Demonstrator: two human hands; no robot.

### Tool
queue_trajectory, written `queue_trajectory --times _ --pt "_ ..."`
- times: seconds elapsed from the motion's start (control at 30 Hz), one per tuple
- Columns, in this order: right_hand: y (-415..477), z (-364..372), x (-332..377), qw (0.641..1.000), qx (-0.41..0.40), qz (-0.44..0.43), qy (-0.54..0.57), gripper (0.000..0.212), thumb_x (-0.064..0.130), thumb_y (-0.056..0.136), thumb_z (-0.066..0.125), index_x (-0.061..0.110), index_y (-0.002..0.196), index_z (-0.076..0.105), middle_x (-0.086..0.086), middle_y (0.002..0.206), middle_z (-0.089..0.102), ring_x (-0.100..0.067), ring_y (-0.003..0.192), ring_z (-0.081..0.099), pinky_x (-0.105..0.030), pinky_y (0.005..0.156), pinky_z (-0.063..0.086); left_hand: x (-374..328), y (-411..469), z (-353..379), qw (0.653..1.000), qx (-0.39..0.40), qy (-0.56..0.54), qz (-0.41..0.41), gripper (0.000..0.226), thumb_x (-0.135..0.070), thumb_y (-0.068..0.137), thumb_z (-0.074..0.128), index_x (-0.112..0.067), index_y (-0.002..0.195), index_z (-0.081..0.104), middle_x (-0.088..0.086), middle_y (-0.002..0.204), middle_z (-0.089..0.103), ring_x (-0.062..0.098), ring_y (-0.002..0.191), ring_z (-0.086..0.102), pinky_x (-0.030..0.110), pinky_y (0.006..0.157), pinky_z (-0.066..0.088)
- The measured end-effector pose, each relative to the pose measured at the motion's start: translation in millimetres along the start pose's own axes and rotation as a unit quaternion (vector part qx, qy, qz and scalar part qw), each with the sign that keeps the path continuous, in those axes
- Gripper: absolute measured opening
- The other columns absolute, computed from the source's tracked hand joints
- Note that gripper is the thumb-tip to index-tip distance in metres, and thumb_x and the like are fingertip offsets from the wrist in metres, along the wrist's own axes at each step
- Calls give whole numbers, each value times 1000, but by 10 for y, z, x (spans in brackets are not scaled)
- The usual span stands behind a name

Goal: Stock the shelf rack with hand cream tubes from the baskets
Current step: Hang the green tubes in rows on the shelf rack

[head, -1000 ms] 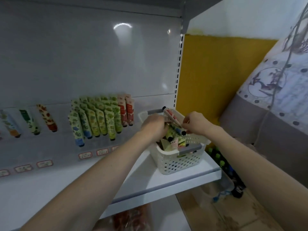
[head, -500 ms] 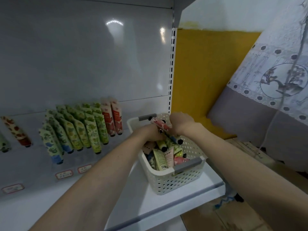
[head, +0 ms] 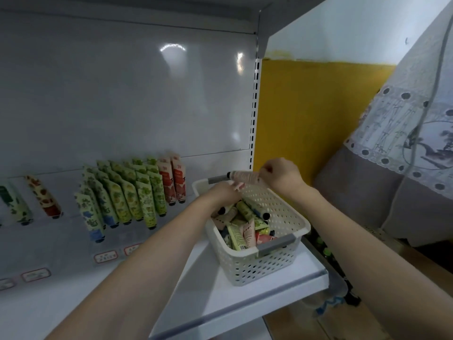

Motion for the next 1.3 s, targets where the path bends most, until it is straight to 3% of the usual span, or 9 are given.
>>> queue_trajectory --times 0.1,0.2,0.37,0.73,0.83,1.03,1.13,1.23,1.3 --pt "-110 -219 -19 980 -71 -12 186 25 12 98 40 -4 98 58 -15 97 62 -15 56 60 -21 46 52 -14 -172 -147 991 -28 -128 -29 40 -22 96 42 -4 131 40 6 84 50 18 73 54 27 61 45" --pt "-279 -372 44 941 -107 -25 320 21 12 100 37 2 107 54 -13 101 58 -12 58 64 -18 48 54 7 -413 -248 947 -33 -313 -59 28 -28 94 47 -4 110 50 9 86 52 19 66 55 23 50 47" --pt "-541 -422 307 903 -99 -22 417 26 10 100 37 0 119 52 -8 100 61 -7 56 67 -18 54 55 163 -967 -531 927 -117 -357 14 29 -35 79 72 -14 93 58 1 71 55 13 57 52 21 43 39" --pt "-1289 83 1367 912 106 -159 364 19 8 98 42 4 108 57 -6 87 64 -7 60 65 -17 54 54 1172 -2346 -1209 830 -299 -468 49 25 -23 81 69 -11 101 61 8 98 69 22 89 68 30 60 56" --pt "-1461 244 1674 899 133 -215 357 16 6 97 43 9 101 58 -5 88 62 -6 63 66 -19 61 56 1408 -2575 -1168 824 -281 -491 18 28 -27 78 70 -11 100 62 14 103 68 30 96 66 41 73 57" --pt "-1716 471 2122 871 181 -270 368 24 8 96 45 25 88 60 1 90 59 -16 85 61 -33 81 56 1582 -2864 -924 814 -146 -562 -7 16 -12 83 64 -5 97 61 13 81 73 21 66 71 24 54 57" --pt "-1753 493 2227 877 157 -266 368 17 14 94 51 27 102 58 -6 101 61 -24 93 59 -40 88 53 1633 -2903 -913 810 -171 -561 3 15 -7 81 65 -6 94 59 8 75 71 16 62 69 20 48 52" --pt "-1689 511 2196 899 97 -200 378 53 28 88 60 15 135 40 3 118 53 -12 105 56 -31 90 52 1650 -2882 -931 815 -233 -530 21 18 -5 78 69 -13 91 57 4 78 65 13 66 62 19 49 51" --pt "-1679 603 2145 896 123 -127 408 55 33 84 63 7 129 47 -1 113 58 -15 97 63 -29 79 56 1653 -2849 -943 809 -273 -520 31 20 -6 79 70 -17 89 56 1 78 62 12 67 59 18 49 51"
Point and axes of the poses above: each hand's wrist, its own y-axis towards the middle knuckle, its own z-axis out of the palm, x = y × z, the point moved 7 cm from there along y, towards the middle knuckle
